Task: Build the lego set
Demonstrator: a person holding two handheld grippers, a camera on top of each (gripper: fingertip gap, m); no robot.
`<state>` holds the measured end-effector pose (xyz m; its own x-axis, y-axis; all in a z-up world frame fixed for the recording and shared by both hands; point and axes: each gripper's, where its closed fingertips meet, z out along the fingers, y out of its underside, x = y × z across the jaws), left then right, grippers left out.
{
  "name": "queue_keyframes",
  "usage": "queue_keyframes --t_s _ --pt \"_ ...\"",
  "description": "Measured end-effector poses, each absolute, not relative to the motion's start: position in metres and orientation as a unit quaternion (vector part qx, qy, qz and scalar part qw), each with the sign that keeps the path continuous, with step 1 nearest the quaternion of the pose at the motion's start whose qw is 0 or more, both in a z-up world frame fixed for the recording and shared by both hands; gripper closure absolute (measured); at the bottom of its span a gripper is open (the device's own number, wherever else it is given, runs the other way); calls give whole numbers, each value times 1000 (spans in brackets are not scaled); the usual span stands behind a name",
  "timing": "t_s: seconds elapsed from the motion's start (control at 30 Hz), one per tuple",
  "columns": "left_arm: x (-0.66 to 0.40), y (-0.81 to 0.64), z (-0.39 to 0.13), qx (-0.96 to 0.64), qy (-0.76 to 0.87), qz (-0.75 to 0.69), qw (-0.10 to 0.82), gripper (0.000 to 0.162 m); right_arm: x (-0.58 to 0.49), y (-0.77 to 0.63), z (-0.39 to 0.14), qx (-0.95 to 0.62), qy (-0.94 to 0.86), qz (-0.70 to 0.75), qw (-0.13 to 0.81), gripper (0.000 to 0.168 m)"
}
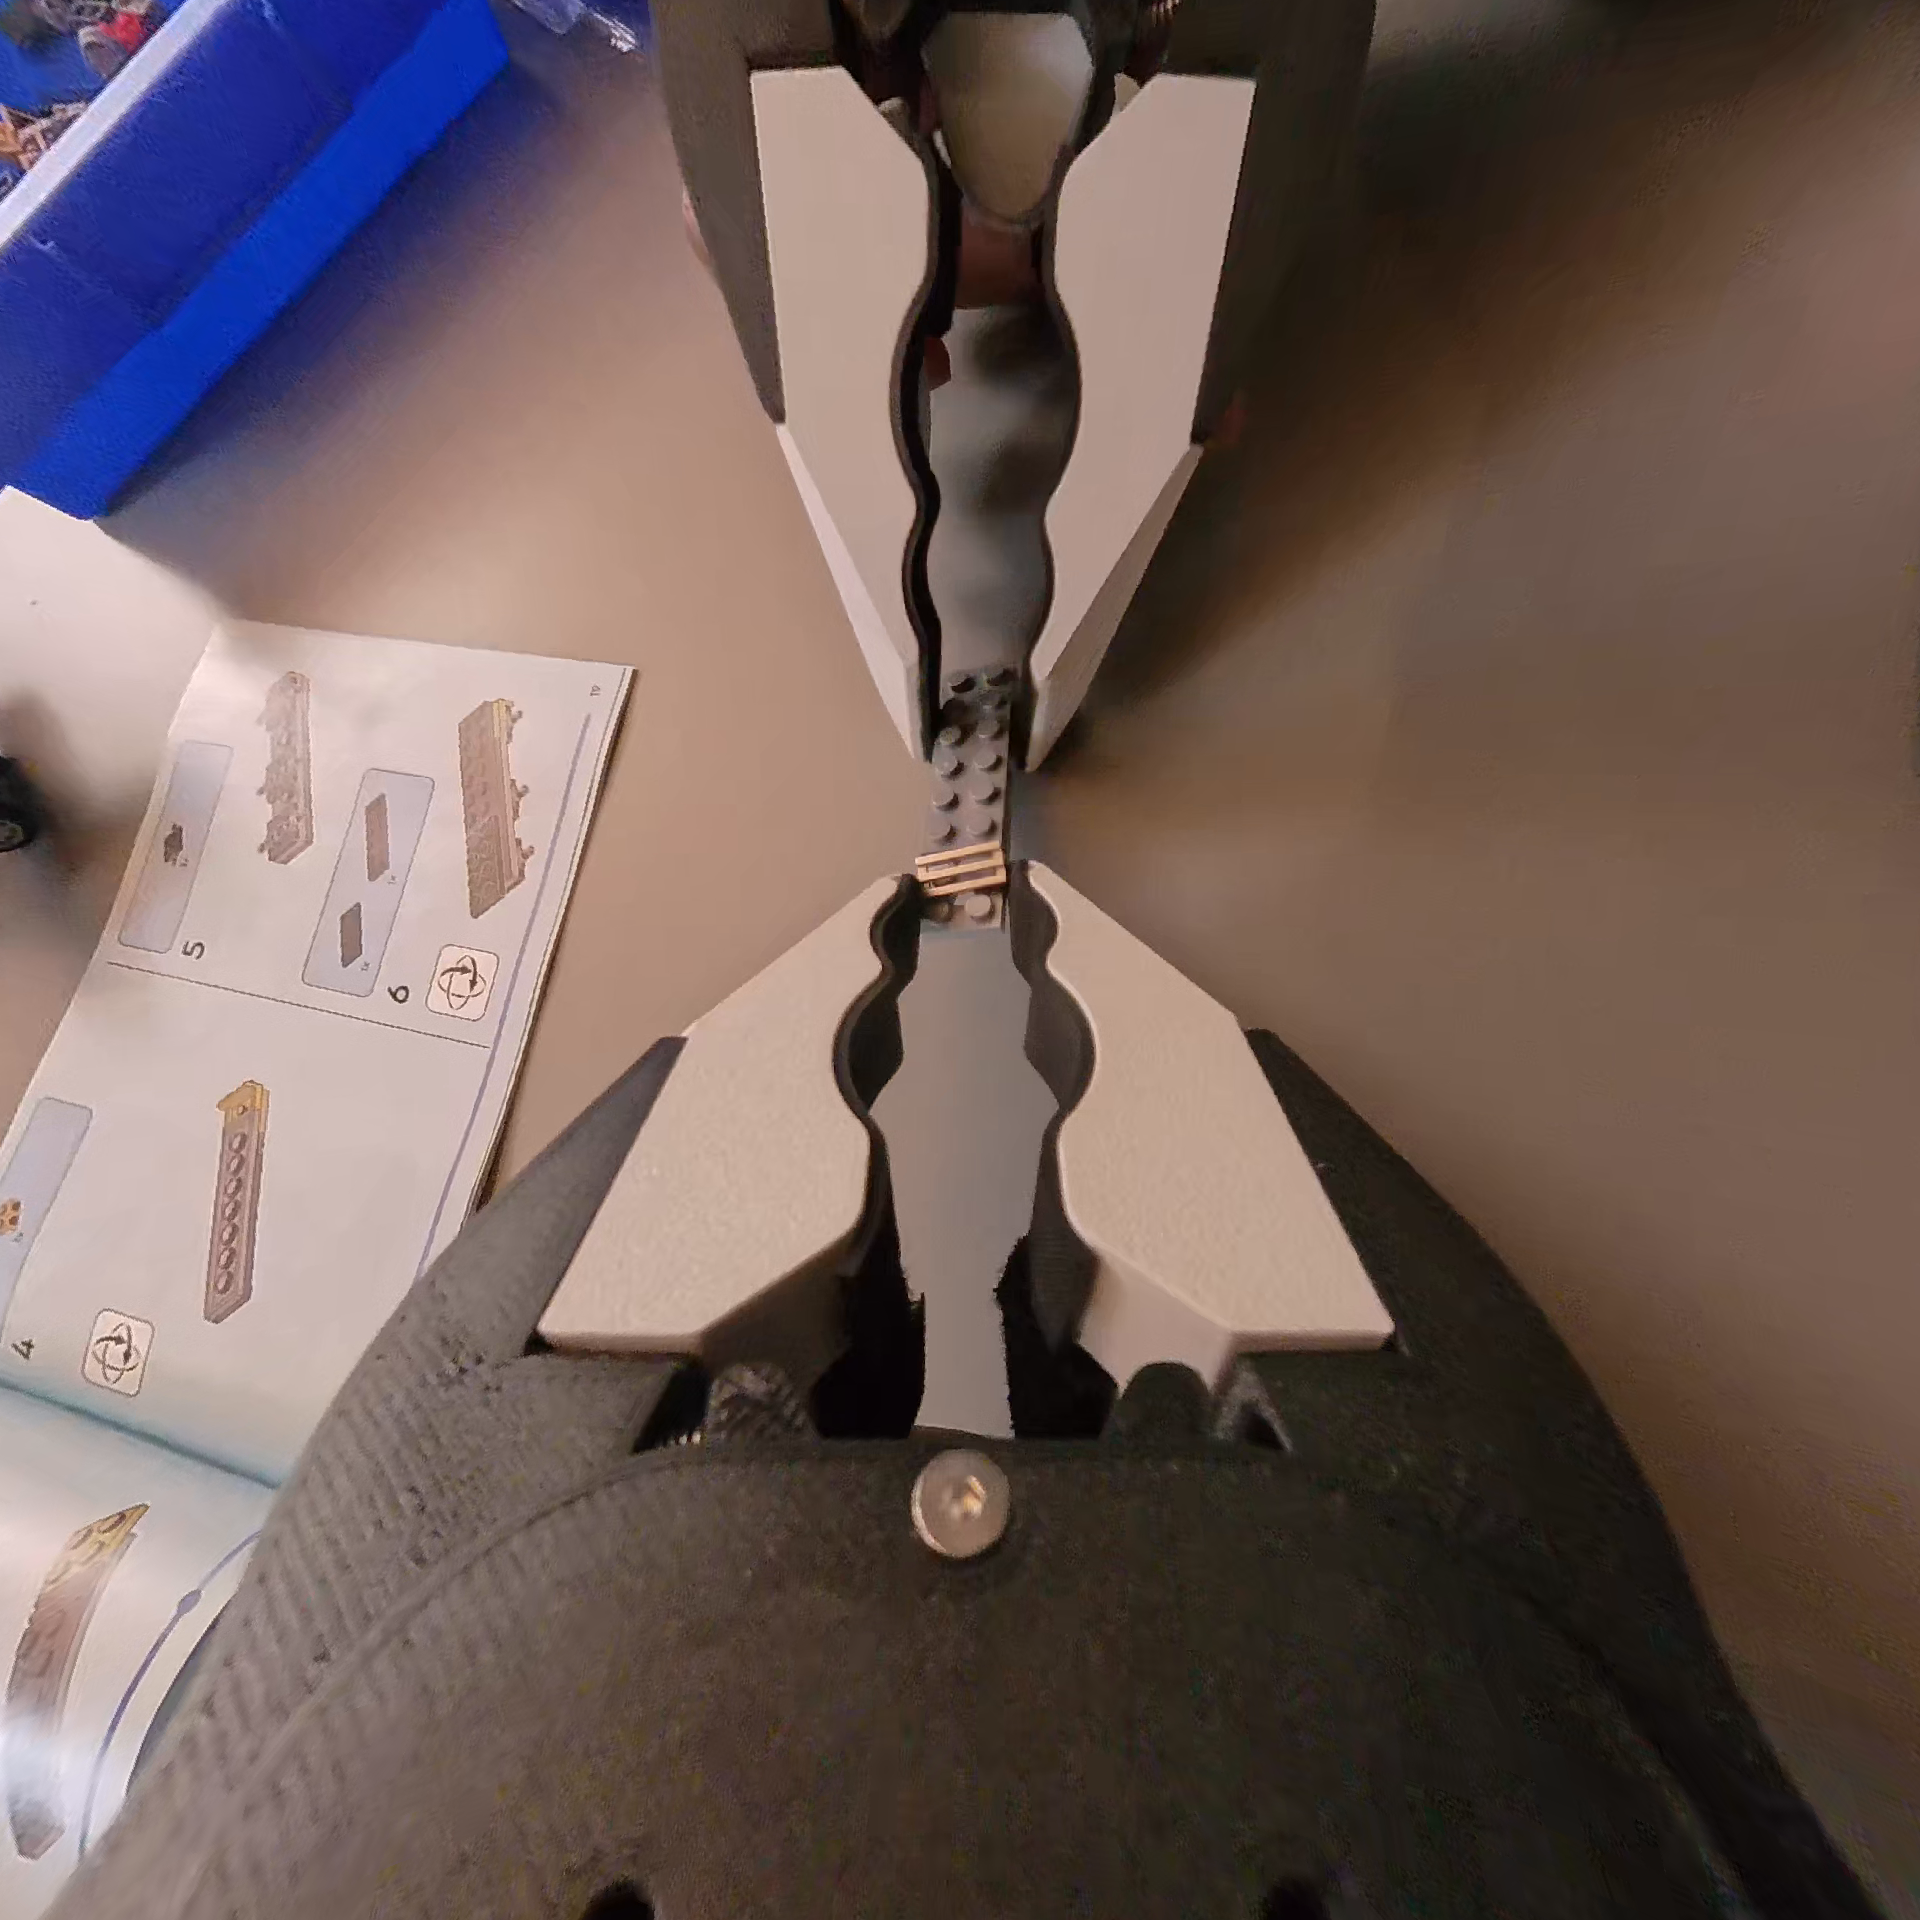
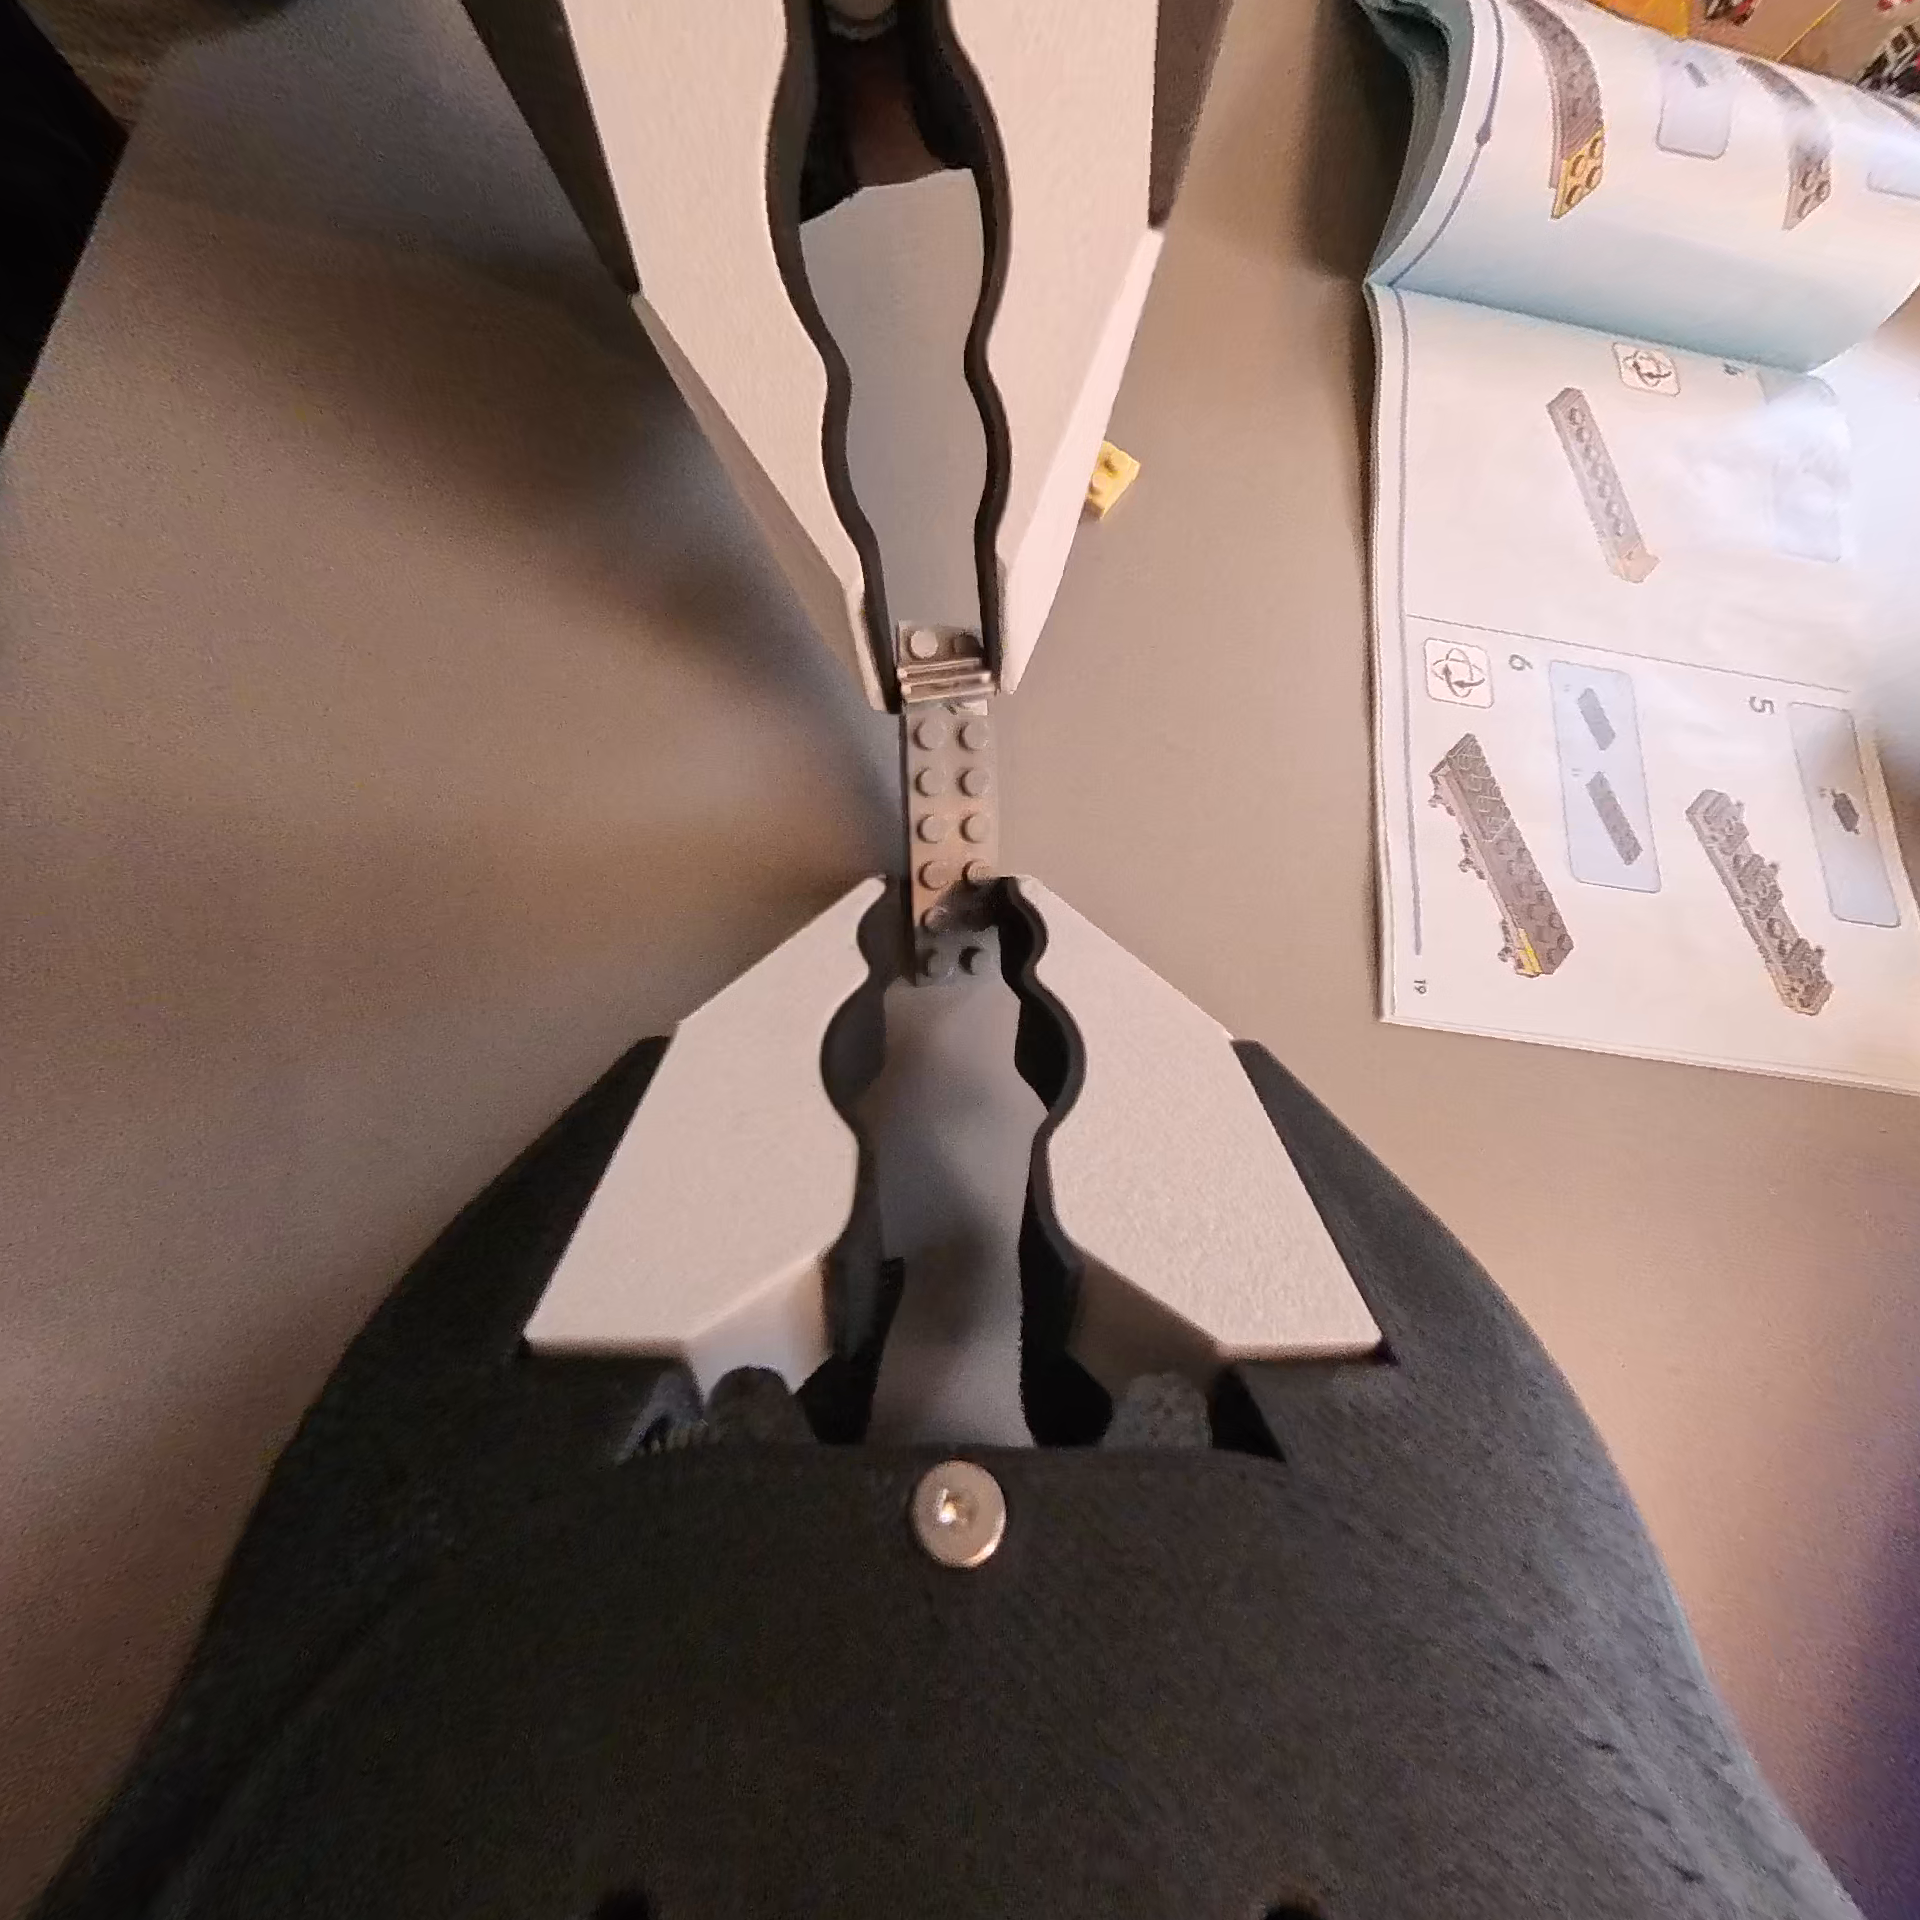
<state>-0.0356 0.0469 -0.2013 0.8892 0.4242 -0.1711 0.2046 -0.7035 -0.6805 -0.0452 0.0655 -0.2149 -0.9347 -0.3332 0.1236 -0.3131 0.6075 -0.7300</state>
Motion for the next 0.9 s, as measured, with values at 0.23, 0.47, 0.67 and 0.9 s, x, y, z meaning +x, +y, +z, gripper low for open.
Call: queue_keyframes --t_s 0.23,0.47,0.67,0.9 --pt "-35 47 -203 -912 -171 160 337 145 -44 66 -215 -187 895 -406 5 150" --pt "-34 45 -204 -917 -162 165 324 143 -43 65 -215 -198 891 -408 -7 150" --pt "-34 42 -201 -910 -185 156 338 134 -43 66 -214 -203 889 -410 -13 150" --pt "-35 29 -179 -795 -387 71 461 122 -45 65 -211 -207 883 -419 -38 150"
